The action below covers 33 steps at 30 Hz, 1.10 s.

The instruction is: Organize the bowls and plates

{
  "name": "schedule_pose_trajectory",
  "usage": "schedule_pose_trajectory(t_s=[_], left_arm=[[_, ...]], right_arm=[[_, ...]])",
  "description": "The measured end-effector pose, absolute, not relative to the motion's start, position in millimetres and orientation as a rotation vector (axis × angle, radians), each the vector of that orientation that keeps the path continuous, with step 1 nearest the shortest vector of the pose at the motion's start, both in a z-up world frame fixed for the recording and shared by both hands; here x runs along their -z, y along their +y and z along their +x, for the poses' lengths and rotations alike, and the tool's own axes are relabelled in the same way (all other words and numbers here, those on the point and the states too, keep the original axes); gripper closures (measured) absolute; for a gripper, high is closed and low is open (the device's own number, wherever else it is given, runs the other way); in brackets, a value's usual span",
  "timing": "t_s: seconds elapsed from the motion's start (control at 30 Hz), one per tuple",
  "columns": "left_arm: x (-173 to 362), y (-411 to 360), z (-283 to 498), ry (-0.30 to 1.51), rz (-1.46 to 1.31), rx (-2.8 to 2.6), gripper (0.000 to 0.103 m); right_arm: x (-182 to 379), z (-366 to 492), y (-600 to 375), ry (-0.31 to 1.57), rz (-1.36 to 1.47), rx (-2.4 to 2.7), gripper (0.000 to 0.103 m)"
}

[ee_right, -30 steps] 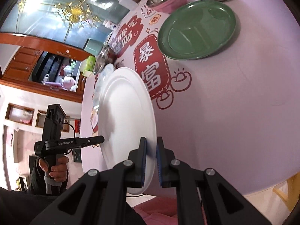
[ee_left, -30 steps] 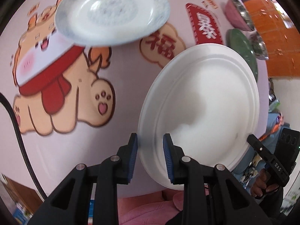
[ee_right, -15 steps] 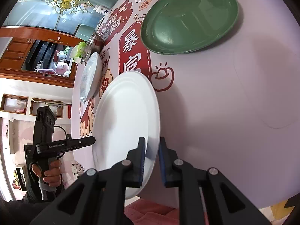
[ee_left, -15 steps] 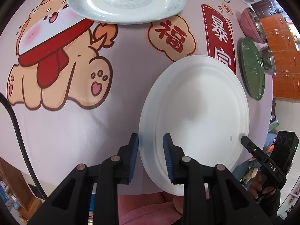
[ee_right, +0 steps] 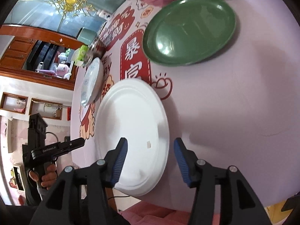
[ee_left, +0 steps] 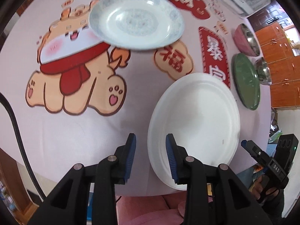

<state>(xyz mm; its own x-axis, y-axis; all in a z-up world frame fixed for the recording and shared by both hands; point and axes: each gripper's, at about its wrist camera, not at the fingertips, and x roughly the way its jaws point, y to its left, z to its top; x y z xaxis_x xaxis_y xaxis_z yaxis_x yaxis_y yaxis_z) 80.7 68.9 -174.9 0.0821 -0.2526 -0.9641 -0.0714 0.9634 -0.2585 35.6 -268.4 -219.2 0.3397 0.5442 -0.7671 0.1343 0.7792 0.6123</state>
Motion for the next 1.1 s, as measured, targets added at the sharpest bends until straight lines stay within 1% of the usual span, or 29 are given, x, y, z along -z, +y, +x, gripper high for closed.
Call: schedule_pose_trajectory(t_s=[0.13, 0.17, 0.23, 0.4, 0.63, 0.7, 0.73, 0.77, 0.9, 1.03, 1.1], left_arm=[[160.1, 60.9, 74.2, 1.426, -0.202, 0.129, 0.070], [156.3, 58.3, 72.1, 1.411, -0.186, 0.134, 0.069], [150.2, 54.3, 68.5, 1.392, -0.159, 0.135, 0.069], [139.4, 43.8, 58.0, 1.345, -0.126, 0.121, 0.069], [129.5, 33.7, 41.1, 1.297, -0.147, 0.092, 0.067], [125.0, 30.3, 36.9, 1.264, -0.145, 0.077, 0.063], [122.6, 28.8, 35.1, 1.245, -0.139, 0.067, 0.056], [118.2, 27.1, 32.3, 1.215, -0.126, 0.050, 0.052], [104.7, 23.9, 27.1, 1.141, -0.084, -0.006, 0.050], [92.8, 30.7, 21.4, 1.091, -0.105, -0.049, 0.049], [86.6, 35.4, 17.8, 1.057, -0.116, -0.078, 0.043]], right_arm=[[207.6, 32.5, -270.6, 1.179, 0.618, -0.257, 0.050], [205.0, 32.2, -270.6, 1.172, 0.606, -0.249, 0.046], [198.1, 30.8, -268.5, 1.155, 0.570, -0.238, 0.042], [179.1, 29.2, -261.8, 1.112, 0.466, -0.235, 0.037], [147.8, 27.2, -248.0, 1.033, 0.291, -0.252, 0.036], [139.8, 27.2, -244.8, 1.015, 0.251, -0.263, 0.034], [133.9, 27.0, -241.9, 1.002, 0.221, -0.271, 0.031], [130.7, 26.8, -240.3, 0.996, 0.206, -0.278, 0.027], [117.0, 29.0, -231.3, 0.969, 0.141, -0.317, 0.024], [109.8, 32.9, -216.6, 0.948, 0.109, -0.358, 0.021], [108.0, 35.3, -210.4, 0.944, 0.101, -0.374, 0.021]])
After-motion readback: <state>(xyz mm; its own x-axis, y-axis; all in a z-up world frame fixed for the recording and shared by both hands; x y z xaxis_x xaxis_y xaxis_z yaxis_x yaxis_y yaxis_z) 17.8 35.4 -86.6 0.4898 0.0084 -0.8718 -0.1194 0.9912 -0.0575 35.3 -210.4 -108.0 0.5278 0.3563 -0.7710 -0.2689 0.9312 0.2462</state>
